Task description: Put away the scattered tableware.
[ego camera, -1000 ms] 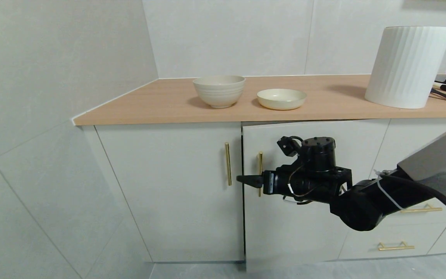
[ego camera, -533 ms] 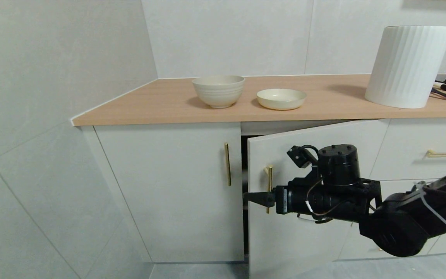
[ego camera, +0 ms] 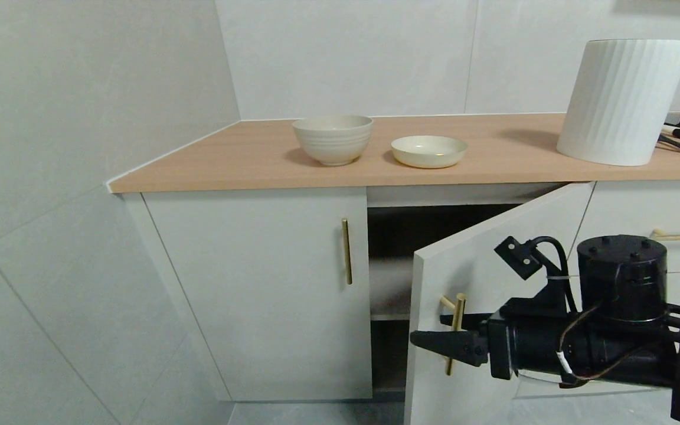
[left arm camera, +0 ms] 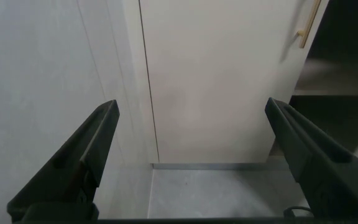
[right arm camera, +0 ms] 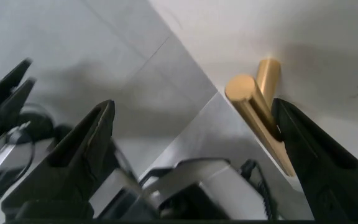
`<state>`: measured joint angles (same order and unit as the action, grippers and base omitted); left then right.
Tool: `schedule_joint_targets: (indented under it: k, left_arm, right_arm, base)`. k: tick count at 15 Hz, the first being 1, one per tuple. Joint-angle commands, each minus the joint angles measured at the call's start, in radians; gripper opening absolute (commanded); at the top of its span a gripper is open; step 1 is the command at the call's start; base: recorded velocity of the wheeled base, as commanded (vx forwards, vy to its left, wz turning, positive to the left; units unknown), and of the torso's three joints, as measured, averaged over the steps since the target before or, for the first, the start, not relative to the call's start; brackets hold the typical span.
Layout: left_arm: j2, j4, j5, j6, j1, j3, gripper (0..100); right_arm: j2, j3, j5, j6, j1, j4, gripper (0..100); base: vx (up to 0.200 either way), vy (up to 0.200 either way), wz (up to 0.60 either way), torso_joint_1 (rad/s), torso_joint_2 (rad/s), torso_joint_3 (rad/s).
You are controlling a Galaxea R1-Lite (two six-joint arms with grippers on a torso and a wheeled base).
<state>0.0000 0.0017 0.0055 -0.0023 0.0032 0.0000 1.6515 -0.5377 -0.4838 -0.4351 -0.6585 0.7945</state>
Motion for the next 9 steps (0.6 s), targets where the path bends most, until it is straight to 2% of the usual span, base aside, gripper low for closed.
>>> schedule_joint_targets:
  k: [1,5,8,9]
  left_arm:
    - [0.002,0.000,0.001,-0.001,0.000,0.000,100]
    - [0.002,0.000,0.001,0.001,0.000,0.000,100]
    - [0.002,-0.009,-0.007,0.005,0.000,-0.005,100]
    - [0.002,-0.023,-0.030,0.002,0.000,-0.058,100]
  right_arm:
    - [-0.050,0.025,-0.009,-0.002,-0.001,-0.003,100]
    - [-0.133,0.130,-0.009,-0.002,-0.001,-0.003,100]
    - [-0.151,0.142,-0.009,-0.002,-0.001,-0.003,100]
    - [-0.151,0.145,-0.009,-0.004,-0.001,-0.003,100]
  base:
    - [0.000,0.000,0.00,0.000,0.00,0.000]
    - [0.000,0.000,0.00,0.000,0.00,0.000]
    - [0.000,0.000,0.00,0.000,0.00,0.000]
    - [0.000,0.000,0.00,0.000,0.00,0.000]
